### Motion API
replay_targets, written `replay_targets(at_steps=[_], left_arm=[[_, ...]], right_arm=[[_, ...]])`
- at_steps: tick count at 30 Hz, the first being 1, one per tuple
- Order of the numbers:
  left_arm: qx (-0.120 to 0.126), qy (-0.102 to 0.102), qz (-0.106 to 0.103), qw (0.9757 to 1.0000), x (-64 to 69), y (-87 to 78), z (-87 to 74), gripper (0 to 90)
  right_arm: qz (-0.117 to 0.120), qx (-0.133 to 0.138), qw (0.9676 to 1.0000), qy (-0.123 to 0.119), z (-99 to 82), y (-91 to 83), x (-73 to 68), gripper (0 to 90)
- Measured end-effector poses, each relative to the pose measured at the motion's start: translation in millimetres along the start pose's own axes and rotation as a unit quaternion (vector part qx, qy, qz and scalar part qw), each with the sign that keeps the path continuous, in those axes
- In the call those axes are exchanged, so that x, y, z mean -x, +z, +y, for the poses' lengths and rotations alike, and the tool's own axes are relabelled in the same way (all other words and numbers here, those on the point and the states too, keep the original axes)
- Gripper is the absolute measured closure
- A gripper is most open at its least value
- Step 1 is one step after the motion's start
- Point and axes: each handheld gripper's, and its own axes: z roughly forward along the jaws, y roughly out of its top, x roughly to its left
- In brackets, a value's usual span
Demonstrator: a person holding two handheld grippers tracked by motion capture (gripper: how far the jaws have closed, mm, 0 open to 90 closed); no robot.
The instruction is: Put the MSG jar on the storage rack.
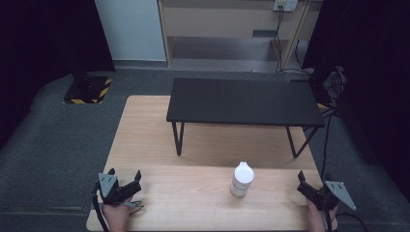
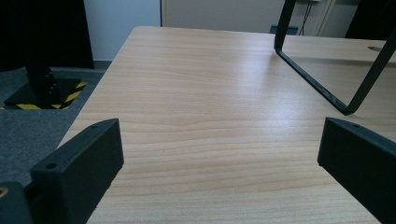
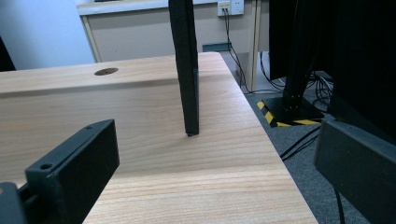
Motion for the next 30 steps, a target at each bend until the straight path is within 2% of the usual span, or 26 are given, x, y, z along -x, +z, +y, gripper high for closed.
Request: replay_targets(at_steps=[12, 14, 16, 19, 24, 25, 26, 28, 30], left_arm=[[0.001, -0.004, -0.001, 1.0000, -0.9, 0.2, -0.3, 0.0], [0.002, -0.006, -0.001, 1.0000, -1.3, 0.2, -0.3, 0.0], [0.003, -0.007, -0.001, 1.0000, -1.5, 0.4, -0.5, 0.0], [0.004, -0.009, -0.002, 0.9999, -2.1, 0.9, -0.6, 0.0], [0.004, -0.014, -0.003, 0.9999, -3.4, 1.5, -0.4, 0.0], [0.004, -0.016, -0.003, 0.9999, -3.6, 1.5, -0.4, 0.0], [0.004, -0.016, -0.003, 0.9999, -3.7, 1.5, -0.4, 0.0], [0.004, -0.018, -0.002, 0.9998, -3.6, 1.5, -0.4, 0.0], [0.004, -0.020, -0.002, 0.9998, -4.0, 1.7, -0.4, 0.0]], right_arm=[[-0.004, -0.003, 1.0000, -0.008, 1.6, 0.0, -3.1, 0.6], [-0.011, -0.005, 0.9999, -0.012, 4.1, -0.1, -6.5, 0.6], [-0.008, -0.012, 0.9999, -0.001, 6.7, -4.0, -10.0, 0.6], [-0.009, -0.014, 0.9998, -0.013, 5.4, -17.3, -23.9, 0.6], [-0.006, -0.001, 1.0000, -0.005, -0.8, -43.7, -50.9, 0.6], [-0.002, 0.004, 1.0000, -0.008, -2.4, -48.0, -56.8, 0.6], [0.001, 0.012, 0.9998, -0.012, -5.7, -54.4, -68.8, 0.6], [0.005, 0.018, 0.9997, -0.017, -7.7, -58.4, -76.6, 0.6], [0.010, 0.026, 0.9991, -0.031, -11.3, -64.5, -88.9, 0.6]])
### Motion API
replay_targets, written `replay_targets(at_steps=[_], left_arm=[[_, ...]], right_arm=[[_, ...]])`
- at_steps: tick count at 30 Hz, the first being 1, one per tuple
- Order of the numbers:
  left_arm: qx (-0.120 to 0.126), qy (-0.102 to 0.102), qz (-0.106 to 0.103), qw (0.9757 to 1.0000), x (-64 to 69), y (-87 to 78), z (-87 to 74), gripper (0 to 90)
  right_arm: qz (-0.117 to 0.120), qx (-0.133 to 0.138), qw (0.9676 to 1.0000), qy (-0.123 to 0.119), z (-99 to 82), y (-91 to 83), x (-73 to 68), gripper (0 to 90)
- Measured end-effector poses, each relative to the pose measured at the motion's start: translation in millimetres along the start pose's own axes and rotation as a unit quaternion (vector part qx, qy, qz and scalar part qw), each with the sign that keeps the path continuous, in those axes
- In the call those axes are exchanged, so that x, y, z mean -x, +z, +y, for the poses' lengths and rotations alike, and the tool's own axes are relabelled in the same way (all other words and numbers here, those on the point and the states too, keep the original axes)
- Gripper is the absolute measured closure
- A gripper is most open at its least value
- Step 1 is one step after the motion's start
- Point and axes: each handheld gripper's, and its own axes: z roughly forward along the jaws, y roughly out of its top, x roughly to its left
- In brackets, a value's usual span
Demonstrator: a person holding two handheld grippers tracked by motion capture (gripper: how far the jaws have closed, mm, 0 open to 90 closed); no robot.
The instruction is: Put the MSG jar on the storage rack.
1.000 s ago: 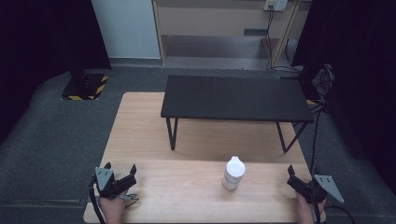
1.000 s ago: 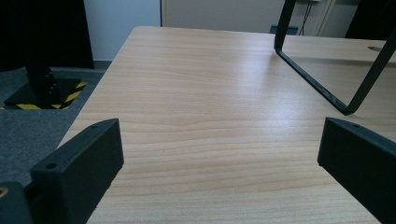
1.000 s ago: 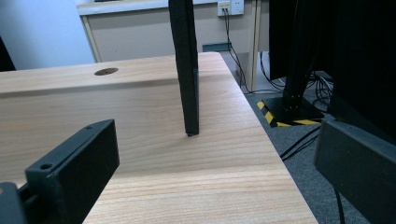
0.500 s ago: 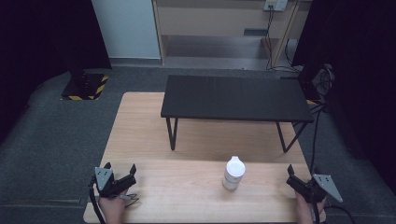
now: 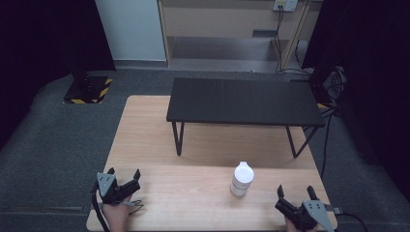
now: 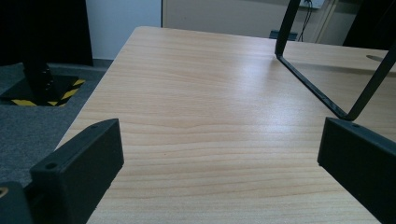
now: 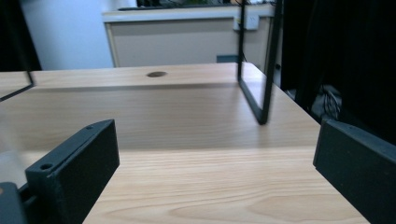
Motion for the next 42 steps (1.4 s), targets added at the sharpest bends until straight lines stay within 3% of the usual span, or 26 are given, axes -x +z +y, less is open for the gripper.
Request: replay_targets(at_steps=[5, 9, 13, 17, 25, 31, 42], left_arm=[[0.000, -0.003, -0.001, 1.0000, -0.8, 0.4, 0.1, 0.0], [0.000, -0.005, 0.001, 1.0000, -0.4, 0.5, 0.3, 0.0], [0.000, -0.007, 0.001, 1.0000, -0.7, 0.4, 0.2, 0.0], [0.001, -0.008, 0.001, 1.0000, -0.9, 0.5, 0.2, 0.0], [0.000, -0.012, 0.000, 0.9999, -2.0, 0.7, 0.2, 0.0], [0.001, -0.019, 0.000, 0.9998, -3.2, 1.2, 0.5, 0.0], [0.003, -0.025, -0.001, 0.9997, -4.4, 1.5, 0.2, 0.0]], right_arm=[[0.021, 0.011, 0.9997, 0.000, -9.5, -16.9, -27.3, 0.6], [0.044, 0.020, 0.9986, -0.021, -17.1, -26.3, -47.4, 0.6], [0.067, 0.025, 0.9973, -0.017, -17.5, -29.3, -65.8, 0.6], [0.075, 0.029, 0.9966, -0.019, -16.4, -25.2, -82.9, 0.6], [0.064, 0.027, 0.9974, -0.021, -7.7, -6.8, -109.3, 0.6], [0.040, 0.016, 0.9990, -0.010, -0.5, 9.2, -128.7, 1.2], [-0.028, 0.017, 0.9994, -0.012, 3.6, 22.2, -167.5, 21.6]])
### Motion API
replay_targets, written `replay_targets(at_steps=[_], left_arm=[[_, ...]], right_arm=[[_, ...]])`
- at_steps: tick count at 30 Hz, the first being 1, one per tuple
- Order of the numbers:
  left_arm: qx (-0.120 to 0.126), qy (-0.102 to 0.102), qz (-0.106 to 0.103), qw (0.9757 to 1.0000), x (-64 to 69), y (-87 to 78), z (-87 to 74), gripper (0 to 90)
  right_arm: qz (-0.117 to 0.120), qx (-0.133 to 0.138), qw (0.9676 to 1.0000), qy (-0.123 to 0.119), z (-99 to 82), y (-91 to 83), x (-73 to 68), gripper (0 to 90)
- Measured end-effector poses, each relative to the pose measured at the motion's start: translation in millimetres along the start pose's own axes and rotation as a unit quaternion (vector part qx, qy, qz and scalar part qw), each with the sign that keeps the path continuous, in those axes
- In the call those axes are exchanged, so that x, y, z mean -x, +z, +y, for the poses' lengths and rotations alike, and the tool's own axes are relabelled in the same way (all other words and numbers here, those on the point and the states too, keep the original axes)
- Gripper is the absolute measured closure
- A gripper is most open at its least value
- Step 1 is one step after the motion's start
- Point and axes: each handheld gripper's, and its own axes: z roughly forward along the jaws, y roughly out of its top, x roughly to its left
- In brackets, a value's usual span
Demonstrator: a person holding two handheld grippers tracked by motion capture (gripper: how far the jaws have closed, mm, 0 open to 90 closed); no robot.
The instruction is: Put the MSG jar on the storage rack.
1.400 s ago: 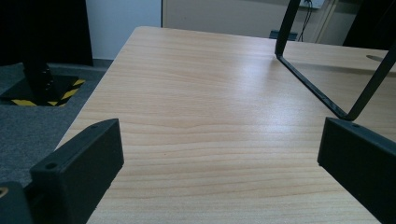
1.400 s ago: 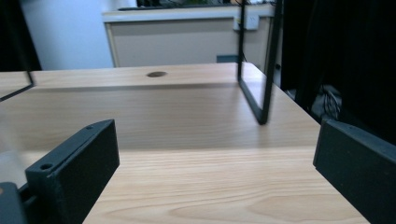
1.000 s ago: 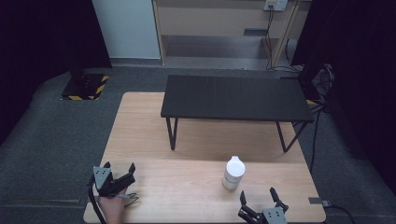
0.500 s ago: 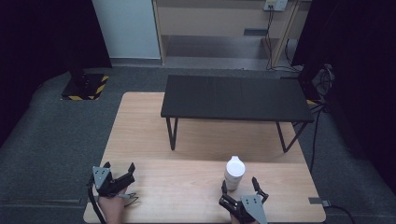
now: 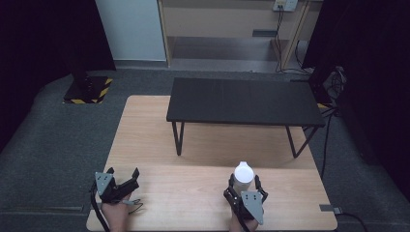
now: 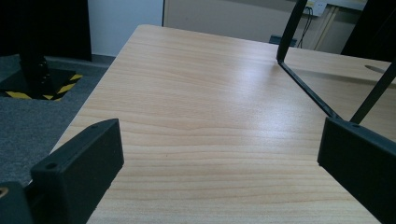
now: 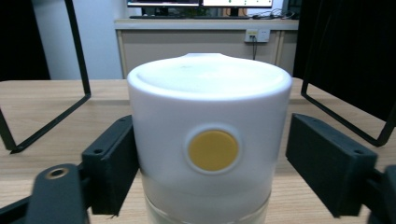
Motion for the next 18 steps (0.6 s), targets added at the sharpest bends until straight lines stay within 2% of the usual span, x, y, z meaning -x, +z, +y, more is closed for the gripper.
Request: replay_targets(at_steps=[4, 8, 15, 18], left_arm=[[0.000, -0.001, -0.001, 1.0000, -0.3, 0.2, 0.1, 0.0], [-0.001, -0.004, -0.001, 1.0000, -0.9, 0.2, 0.3, 0.0], [-0.002, -0.001, 0.000, 1.0000, -0.4, 0.6, 0.8, 0.0], [-0.002, -0.001, 0.000, 1.0000, -0.3, 0.5, 0.7, 0.0]], right_arm=[[-0.007, 0.005, 0.9999, -0.006, -0.4, 0.1, -7.4, 27.0], [-0.011, 0.009, 0.9999, 0.000, -1.4, 0.4, -9.9, 30.3], [-0.001, 0.005, 1.0000, 0.004, 1.3, 1.5, -3.9, 30.6], [0.008, 0.000, 0.9999, 0.015, 4.4, 1.5, 2.1, 30.8]])
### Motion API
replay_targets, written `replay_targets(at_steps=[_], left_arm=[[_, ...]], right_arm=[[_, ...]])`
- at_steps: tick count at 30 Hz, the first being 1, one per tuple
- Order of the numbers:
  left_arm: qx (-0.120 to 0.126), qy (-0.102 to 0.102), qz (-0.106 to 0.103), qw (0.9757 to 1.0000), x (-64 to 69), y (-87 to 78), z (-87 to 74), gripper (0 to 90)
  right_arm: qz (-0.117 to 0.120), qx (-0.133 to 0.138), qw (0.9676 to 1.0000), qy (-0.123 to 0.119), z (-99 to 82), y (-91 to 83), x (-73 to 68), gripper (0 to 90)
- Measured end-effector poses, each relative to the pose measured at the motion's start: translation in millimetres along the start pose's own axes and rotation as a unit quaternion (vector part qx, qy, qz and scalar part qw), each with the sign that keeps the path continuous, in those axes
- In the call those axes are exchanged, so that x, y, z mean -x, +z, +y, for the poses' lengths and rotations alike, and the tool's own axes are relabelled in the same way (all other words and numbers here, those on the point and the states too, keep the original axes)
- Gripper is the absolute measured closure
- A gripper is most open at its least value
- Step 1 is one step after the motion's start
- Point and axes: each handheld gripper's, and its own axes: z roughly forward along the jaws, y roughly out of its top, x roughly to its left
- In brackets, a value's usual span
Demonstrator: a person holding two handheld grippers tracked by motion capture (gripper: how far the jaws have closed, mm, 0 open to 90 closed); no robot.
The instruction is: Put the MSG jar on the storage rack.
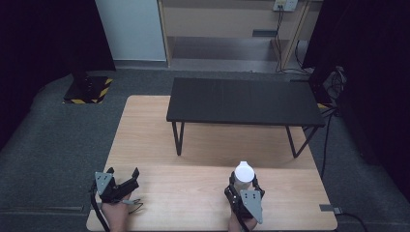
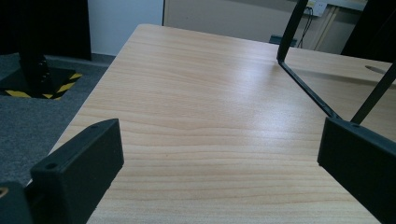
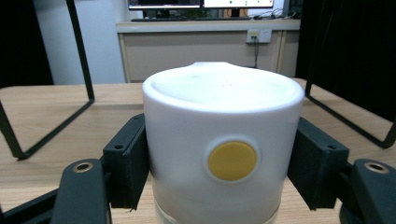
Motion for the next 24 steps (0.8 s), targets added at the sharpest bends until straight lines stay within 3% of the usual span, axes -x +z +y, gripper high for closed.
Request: replay_targets(at_steps=[6, 10, 11, 12, 13, 14, 15, 16, 19, 21, 24], left_arm=[[-0.001, 0.002, 0.000, 1.0000, 0.2, 0.1, 0.2, 0.0], [-0.002, 0.005, 0.001, 1.0000, 1.2, 0.4, 0.5, 0.0], [-0.002, 0.005, 0.001, 1.0000, 1.2, 0.4, 0.5, 0.0], [-0.002, 0.004, 0.002, 1.0000, 1.4, 0.5, 0.7, 0.0], [-0.002, 0.004, 0.002, 1.0000, 1.4, 0.5, 0.7, 0.0], [-0.002, 0.004, 0.002, 1.0000, 1.4, 0.5, 0.7, 0.0], [-0.003, 0.004, 0.003, 1.0000, 1.5, 0.5, 0.8, 0.0], [-0.003, 0.004, 0.003, 1.0000, 1.5, 0.5, 0.8, 0.0], [-0.004, 0.006, 0.003, 1.0000, 1.9, 0.8, 1.2, 0.0], [-0.004, 0.006, 0.003, 1.0000, 1.9, 0.8, 1.3, 0.0], [-0.005, 0.007, 0.003, 1.0000, 2.1, 0.9, 1.3, 0.0]], right_arm=[[0.022, 0.015, 0.9996, -0.002, 15.6, -3.1, 19.4, 30.9], [0.035, 0.041, 0.9985, -0.007, 56.7, -3.2, 42.8, 30.9], [0.035, 0.041, 0.9985, -0.007, 56.7, -3.2, 42.8, 30.9], [0.037, 0.054, 0.9978, -0.001, 77.7, -1.9, 52.3, 30.9], [0.037, 0.054, 0.9978, -0.001, 77.7, -1.9, 52.3, 30.9], [0.037, 0.067, 0.9971, 0.000, 100.0, 1.2, 60.6, 30.8], [0.038, 0.075, 0.9965, 0.001, 110.5, 3.4, 64.6, 30.8], [0.038, 0.075, 0.9965, 0.001, 110.5, 3.4, 64.6, 30.8], [0.040, 0.102, 0.9940, -0.007, 149.2, 19.8, 79.0, 30.8], [0.042, 0.104, 0.9936, -0.008, 158.3, 26.5, 82.9, 30.8], [0.048, 0.104, 0.9935, 0.000, 182.5, 60.8, 95.4, 30.9]])
